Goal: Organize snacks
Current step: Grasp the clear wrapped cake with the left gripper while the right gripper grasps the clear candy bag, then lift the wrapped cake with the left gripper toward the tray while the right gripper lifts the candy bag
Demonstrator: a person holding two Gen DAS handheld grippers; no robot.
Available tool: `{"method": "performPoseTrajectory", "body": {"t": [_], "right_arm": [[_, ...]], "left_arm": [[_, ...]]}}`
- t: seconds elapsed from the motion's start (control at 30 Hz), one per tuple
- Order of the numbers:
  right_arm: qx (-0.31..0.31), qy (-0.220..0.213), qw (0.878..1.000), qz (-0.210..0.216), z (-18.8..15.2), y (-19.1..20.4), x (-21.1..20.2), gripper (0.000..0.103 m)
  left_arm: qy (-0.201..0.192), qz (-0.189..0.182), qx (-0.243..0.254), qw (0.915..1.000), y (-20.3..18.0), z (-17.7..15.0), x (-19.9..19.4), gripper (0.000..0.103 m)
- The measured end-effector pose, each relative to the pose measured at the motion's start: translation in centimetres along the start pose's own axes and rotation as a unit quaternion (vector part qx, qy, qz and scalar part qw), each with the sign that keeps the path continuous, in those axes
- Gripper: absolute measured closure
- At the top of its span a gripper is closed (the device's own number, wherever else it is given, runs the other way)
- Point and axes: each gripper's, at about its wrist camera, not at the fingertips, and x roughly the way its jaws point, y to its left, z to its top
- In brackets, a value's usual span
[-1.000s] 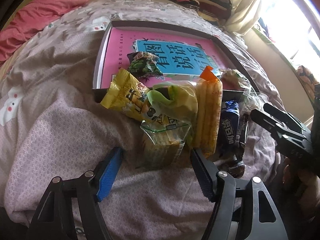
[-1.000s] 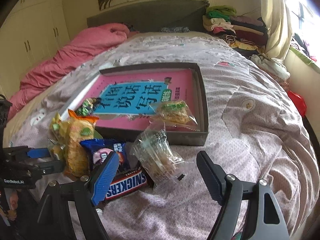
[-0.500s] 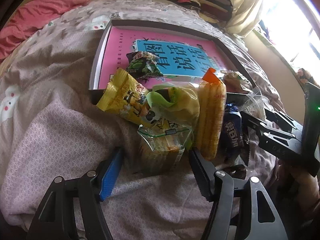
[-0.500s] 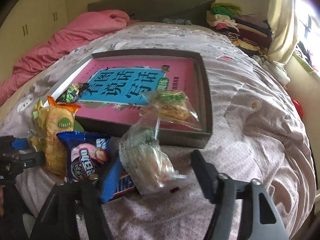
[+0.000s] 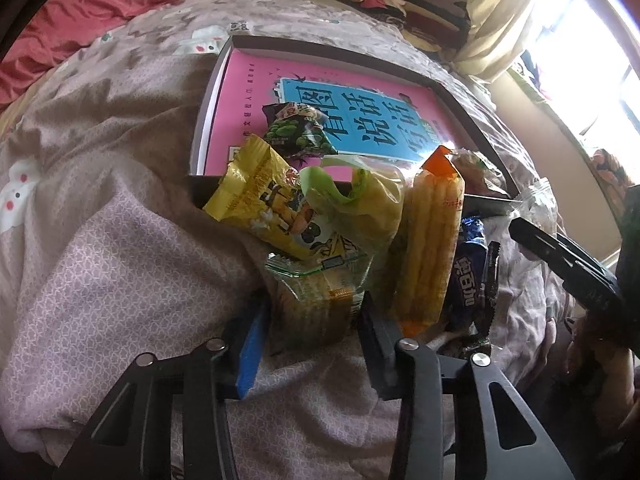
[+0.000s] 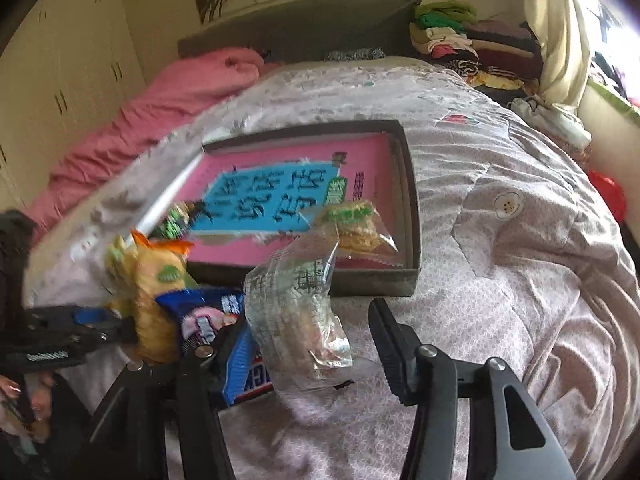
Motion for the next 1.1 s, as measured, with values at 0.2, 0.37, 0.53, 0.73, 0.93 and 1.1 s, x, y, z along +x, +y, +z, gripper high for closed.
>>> {"method": "performPoseTrajectory", "body": {"t": [0.2,0.37,0.53,0.73,0.93,1.1], "right_arm": [[0.013,0.001,1.0,0.011,0.3,-0.2,0.1,0.048],[0.002,-0.003,1.0,0.019,0.2,0.5,-0.1,0.048],[-0.007,-0.003,1.0,0.023,0.2,1.0,0.0,0.048],[-0.01,-0.001,1.0,0.022,0.2,1.2,0.2,0.048],[-0.01,-0.002,1.0,0.023,0.1,1.3,0.2,0.048],[-0.009,-0.002,1.0,0.022,0.0,1.3,0.2,0.048]], "left_arm": [[0.003,-0.004,-0.005,1.0,0.2,-0.2,-0.5,0.064],[0.014,-0.011,-0.019,0.9997,0.7,-0.4,-1.5,0.068],[0.015,-0.014,-0.02,0.9996,0.8,-0.7,-2.0,0.069],[0.018,-0.032,-0.043,0.9984,1.7,-0.7,-1.8,0.069],[0.016,-0.067,-0.086,0.9939,3.1,-0.7,-1.6,0.069],[0.018,-0.09,-0.11,0.9896,3.9,-0.8,-1.4,0.067]]}}
